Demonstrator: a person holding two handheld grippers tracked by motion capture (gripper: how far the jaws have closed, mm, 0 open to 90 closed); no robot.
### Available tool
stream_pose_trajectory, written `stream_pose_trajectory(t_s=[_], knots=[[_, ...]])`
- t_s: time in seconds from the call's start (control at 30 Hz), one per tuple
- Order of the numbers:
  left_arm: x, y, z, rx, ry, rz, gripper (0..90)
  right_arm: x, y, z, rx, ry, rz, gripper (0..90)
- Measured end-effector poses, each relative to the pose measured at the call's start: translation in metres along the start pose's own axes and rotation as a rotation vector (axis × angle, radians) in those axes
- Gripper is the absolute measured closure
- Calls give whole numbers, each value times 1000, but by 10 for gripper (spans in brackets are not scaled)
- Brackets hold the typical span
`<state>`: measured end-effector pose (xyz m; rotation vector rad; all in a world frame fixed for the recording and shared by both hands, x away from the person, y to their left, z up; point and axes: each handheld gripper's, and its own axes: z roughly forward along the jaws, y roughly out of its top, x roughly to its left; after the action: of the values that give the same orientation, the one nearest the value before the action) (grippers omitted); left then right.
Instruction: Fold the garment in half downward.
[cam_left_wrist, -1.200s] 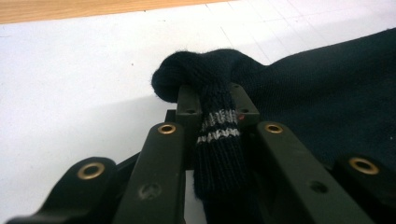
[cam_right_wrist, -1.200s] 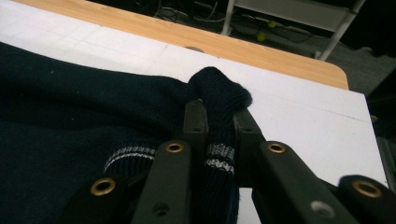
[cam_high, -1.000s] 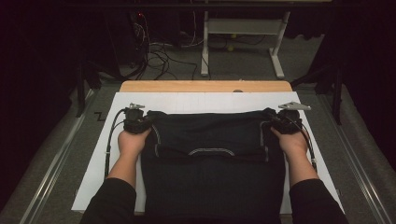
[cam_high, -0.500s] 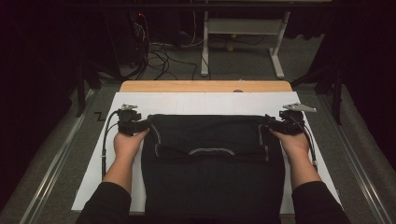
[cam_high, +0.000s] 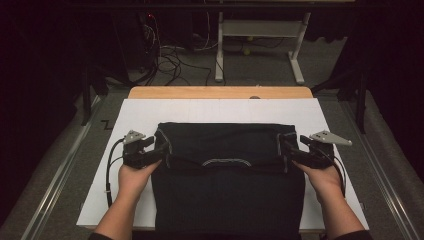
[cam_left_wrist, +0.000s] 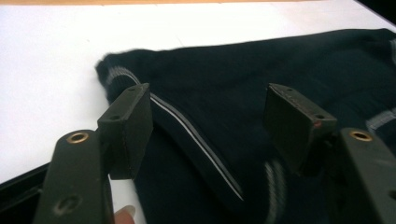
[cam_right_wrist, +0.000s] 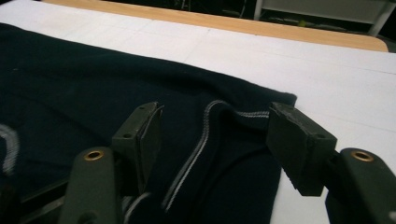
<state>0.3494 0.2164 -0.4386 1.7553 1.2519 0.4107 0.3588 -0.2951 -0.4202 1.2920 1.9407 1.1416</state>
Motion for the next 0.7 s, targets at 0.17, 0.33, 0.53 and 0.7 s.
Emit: stream_pose_trajectory(t_s=[0.17, 0.33, 0.53, 0.7], knots=[[-9, -13, -5, -7, -29, 27, 273, 10, -9, -11, -20, 35, 1, 359], [-20, -20, 2, 40, -49, 64, 207, 23, -18, -17, -20, 42, -34, 307], [-26, -28, 19, 115, -54, 83, 252, 33, -35, -2, 52, 53, -46, 304], [-25, -27, 19, 84, -53, 79, 396, 36, -42, 7, 64, 43, -57, 398]])
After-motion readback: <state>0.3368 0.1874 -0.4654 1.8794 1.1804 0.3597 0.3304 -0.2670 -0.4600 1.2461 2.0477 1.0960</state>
